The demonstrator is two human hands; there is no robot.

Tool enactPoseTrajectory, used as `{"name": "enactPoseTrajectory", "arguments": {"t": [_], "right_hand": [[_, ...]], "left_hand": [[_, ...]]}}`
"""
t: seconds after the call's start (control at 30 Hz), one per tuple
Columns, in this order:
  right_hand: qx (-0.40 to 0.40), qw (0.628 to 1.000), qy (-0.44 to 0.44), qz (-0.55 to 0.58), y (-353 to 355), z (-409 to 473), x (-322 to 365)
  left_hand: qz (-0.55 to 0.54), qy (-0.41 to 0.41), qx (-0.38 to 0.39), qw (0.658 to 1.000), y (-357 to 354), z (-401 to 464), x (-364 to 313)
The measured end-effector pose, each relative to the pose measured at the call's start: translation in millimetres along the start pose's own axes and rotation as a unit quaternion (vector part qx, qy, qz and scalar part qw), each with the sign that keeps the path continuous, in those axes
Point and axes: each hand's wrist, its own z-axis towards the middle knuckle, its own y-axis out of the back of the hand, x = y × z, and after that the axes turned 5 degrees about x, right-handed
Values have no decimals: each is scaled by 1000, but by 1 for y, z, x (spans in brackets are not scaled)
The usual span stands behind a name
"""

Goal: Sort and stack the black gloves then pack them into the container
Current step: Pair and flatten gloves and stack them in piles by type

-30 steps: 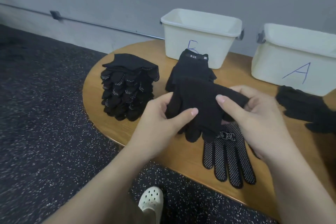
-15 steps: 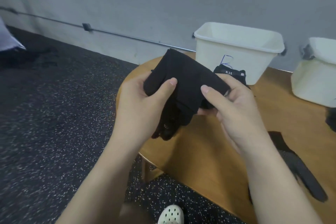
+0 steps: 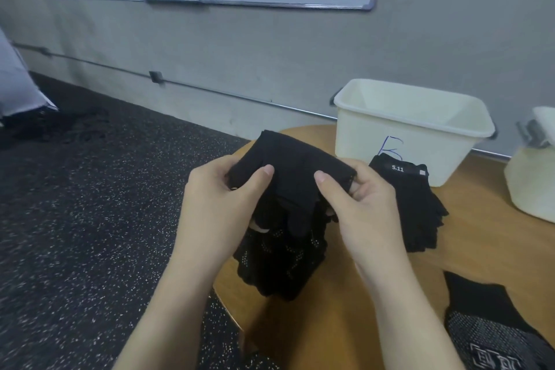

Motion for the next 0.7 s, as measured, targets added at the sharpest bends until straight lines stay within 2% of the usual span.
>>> {"name": "enactPoseTrajectory", "arguments": {"t": [0.13, 0.43, 0.6, 0.7], "right_hand": [[-6, 1000, -3, -27, -2, 5, -8], [-38, 985, 33, -164, -2, 10, -20], [-63, 981, 21, -183, -1, 11, -23], [-70, 982, 5, -178, -1, 9, -25]], "left_hand": [[9, 6, -9, 1000, 0, 6, 10], [-5, 17, -60, 998, -3, 5, 28], [9, 20, -69, 997, -2, 0, 29], [47, -1, -107, 993, 0, -3, 29]]}}
